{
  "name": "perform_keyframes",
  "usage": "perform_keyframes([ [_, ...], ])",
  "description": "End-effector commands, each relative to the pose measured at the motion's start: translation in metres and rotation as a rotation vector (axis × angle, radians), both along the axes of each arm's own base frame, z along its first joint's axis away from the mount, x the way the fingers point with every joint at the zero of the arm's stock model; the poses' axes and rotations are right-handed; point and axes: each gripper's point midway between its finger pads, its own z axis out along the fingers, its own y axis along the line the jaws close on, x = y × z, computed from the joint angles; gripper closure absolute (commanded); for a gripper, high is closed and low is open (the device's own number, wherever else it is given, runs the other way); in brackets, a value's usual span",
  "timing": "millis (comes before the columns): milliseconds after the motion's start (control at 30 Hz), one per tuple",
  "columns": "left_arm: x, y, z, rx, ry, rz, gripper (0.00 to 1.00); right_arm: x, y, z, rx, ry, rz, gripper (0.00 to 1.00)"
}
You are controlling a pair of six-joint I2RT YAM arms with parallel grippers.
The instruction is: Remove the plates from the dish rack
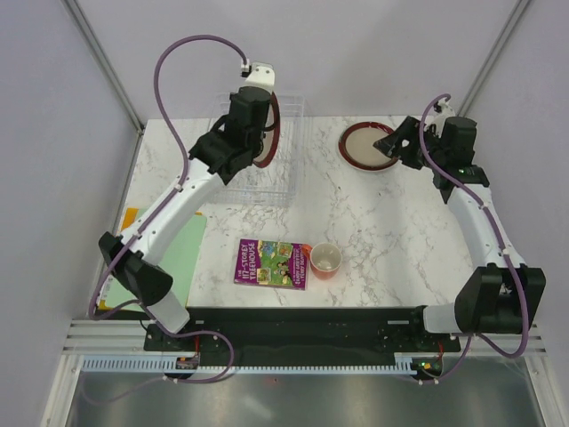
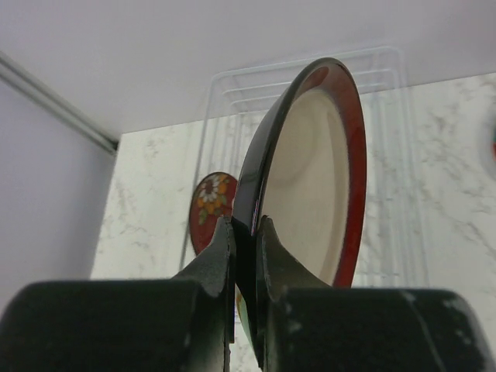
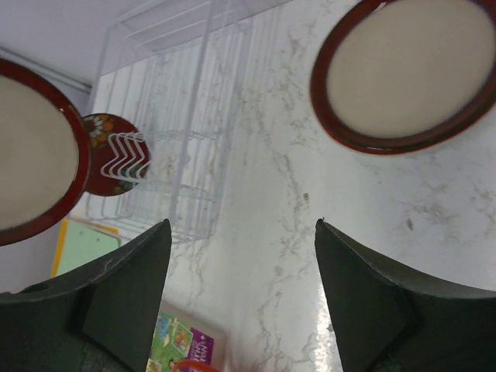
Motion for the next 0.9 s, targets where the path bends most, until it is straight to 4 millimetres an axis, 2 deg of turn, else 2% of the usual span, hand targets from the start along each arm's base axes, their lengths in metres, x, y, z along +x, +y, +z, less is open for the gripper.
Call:
perform_keyframes([
  [0,-0.021,-0.023,0.046,-0.355,-0.077,-0.138,0.98,-0.01,0.043,0.034,0.121,-0.114,0.151,0.18],
  [133,-0.026,-0.057,0.024,-0.49,0.009,-0.267,0.98,-0.014,0.072,0.04,0.176,-0.133,0.23,0.17],
  [267,-0.03,-0.083,0.017,-0.619,0.047,-0.357,0.98,-0.018,0.094,0.038,0.216,-0.142,0.3,0.17],
  [367,-0.032,-0.099,0.011,-0.671,0.075,-0.417,0.98,-0.021,0.103,0.034,0.244,-0.136,0.33,0.17],
  [467,-0.033,-0.105,0.01,-0.704,0.082,-0.44,0.98,-0.021,0.106,0.027,0.243,-0.121,0.332,0.17],
  [633,-0.039,-0.111,0.018,-0.771,0.065,-0.505,0.98,-0.018,0.105,0.006,0.224,-0.075,0.32,0.16],
  [867,-0.043,-0.1,0.023,-0.849,0.044,-0.533,0.98,-0.019,0.107,-0.011,0.216,-0.039,0.322,0.17],
])
